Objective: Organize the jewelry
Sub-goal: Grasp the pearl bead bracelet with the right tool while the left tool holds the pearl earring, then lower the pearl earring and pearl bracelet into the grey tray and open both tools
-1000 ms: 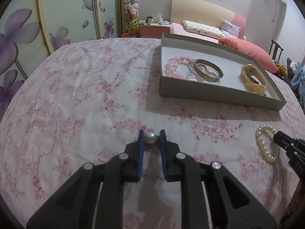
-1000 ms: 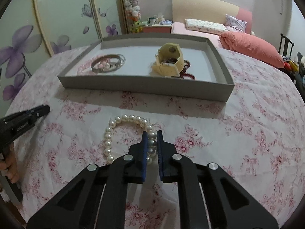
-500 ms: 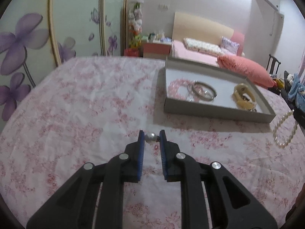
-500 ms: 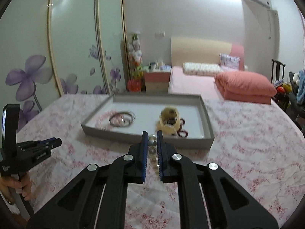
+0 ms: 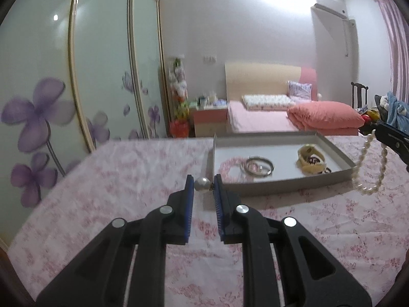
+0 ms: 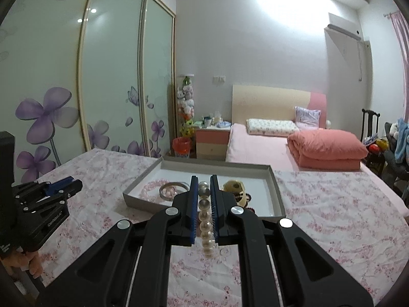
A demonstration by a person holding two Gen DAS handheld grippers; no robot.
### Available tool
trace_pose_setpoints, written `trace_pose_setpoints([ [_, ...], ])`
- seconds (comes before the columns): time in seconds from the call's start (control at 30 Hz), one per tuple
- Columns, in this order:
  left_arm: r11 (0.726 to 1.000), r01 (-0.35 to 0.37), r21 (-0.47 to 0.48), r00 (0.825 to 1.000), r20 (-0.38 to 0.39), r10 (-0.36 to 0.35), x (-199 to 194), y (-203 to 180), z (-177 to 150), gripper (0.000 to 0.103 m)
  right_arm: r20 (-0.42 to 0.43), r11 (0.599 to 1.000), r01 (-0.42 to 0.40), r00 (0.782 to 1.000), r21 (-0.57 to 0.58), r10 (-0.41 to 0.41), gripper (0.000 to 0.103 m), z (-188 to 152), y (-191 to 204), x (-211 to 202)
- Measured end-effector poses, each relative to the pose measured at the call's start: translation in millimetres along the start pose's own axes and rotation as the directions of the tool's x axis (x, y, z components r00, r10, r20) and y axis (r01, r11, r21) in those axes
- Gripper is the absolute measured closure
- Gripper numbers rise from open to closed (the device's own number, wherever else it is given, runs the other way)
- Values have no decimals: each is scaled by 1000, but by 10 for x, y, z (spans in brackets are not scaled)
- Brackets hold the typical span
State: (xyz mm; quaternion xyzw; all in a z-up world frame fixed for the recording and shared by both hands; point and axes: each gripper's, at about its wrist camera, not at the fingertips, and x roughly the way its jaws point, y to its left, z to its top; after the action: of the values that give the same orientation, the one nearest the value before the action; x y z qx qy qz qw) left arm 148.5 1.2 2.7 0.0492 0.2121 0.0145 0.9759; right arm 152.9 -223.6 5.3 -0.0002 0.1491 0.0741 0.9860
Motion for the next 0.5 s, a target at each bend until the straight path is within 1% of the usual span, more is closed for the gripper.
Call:
trace_pose_setpoints([
  [0.03,1000,-6,13,1000,26,5,-50,-31,17,86,8,1000,3,1000,-3,-3,93,4,9,-9],
  [0.13,1000,-5,31,998,67,3,-146,-98,49,86,52,999,21,998,-28,-20,93,25,62,-58],
  [0.23,999,-1,41,996,91,-3,-206,-144,67,86,98,997,48,994,-57,-43,93,19,109,-121],
  [0.37,999,7,45,994,110,-12,-255,-180,75,86,166,992,90,983,-92,-74,93,21,193,-211],
  [0.5,999,10,51,992,129,-16,-278,-221,96,86,210,987,117,973,-109,-93,93,21,242,-255],
])
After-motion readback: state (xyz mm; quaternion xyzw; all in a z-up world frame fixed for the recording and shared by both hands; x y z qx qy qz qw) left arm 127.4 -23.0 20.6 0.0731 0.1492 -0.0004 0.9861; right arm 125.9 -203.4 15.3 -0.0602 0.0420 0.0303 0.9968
